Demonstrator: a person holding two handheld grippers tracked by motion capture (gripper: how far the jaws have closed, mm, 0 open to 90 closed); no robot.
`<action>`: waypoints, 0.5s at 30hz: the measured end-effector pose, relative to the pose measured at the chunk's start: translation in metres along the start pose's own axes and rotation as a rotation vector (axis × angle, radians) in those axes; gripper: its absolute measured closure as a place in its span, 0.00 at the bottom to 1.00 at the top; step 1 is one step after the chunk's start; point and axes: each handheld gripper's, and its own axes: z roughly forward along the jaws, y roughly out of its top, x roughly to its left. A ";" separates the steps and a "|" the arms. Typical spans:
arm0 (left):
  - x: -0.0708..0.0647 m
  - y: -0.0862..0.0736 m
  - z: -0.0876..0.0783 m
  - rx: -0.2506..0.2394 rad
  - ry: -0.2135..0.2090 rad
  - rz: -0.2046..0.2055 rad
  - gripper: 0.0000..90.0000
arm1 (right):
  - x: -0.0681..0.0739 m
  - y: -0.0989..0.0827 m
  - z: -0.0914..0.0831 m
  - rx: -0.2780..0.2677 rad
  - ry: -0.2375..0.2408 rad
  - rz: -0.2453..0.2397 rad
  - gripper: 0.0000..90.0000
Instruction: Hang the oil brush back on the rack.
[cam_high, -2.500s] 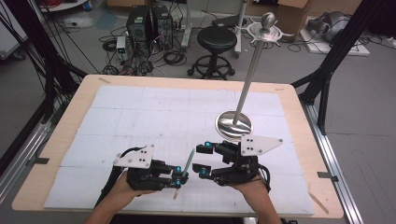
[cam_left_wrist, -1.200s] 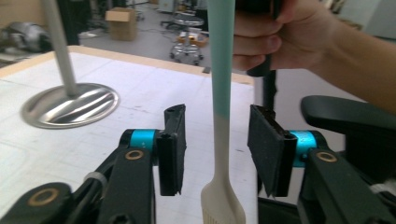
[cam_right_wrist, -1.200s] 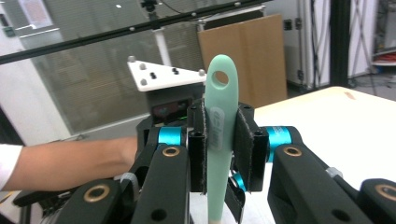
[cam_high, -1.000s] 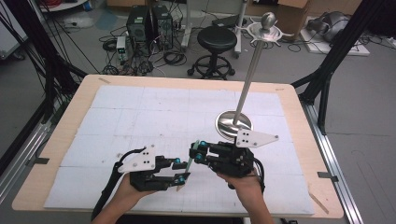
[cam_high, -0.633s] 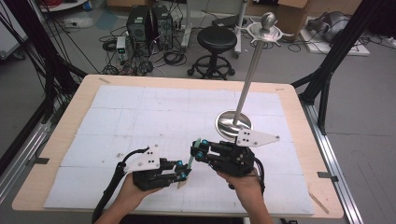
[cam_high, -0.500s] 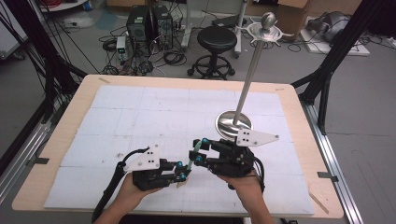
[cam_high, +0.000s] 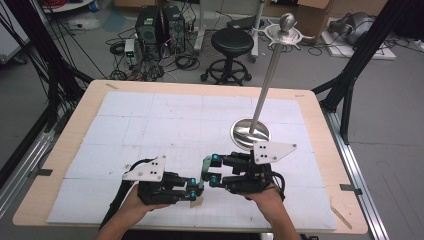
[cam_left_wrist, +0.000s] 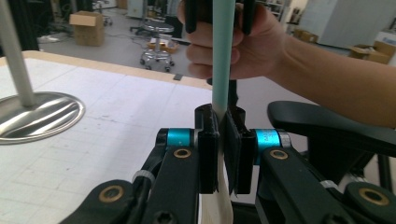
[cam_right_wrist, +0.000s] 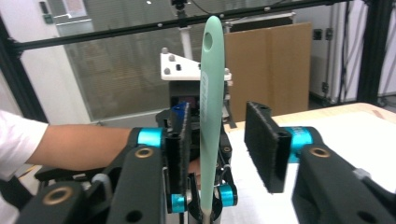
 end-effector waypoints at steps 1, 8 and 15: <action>0.000 0.000 0.000 -0.002 -0.010 0.001 0.93 | 0.000 0.000 0.000 -0.002 0.008 -0.002 0.76; 0.001 0.000 0.000 -0.012 -0.018 -0.007 0.92 | 0.002 0.000 0.002 -0.002 0.047 -0.006 0.91; 0.005 -0.004 -0.011 -0.025 0.124 -0.032 0.54 | -0.002 0.002 0.001 0.003 -0.036 0.047 0.92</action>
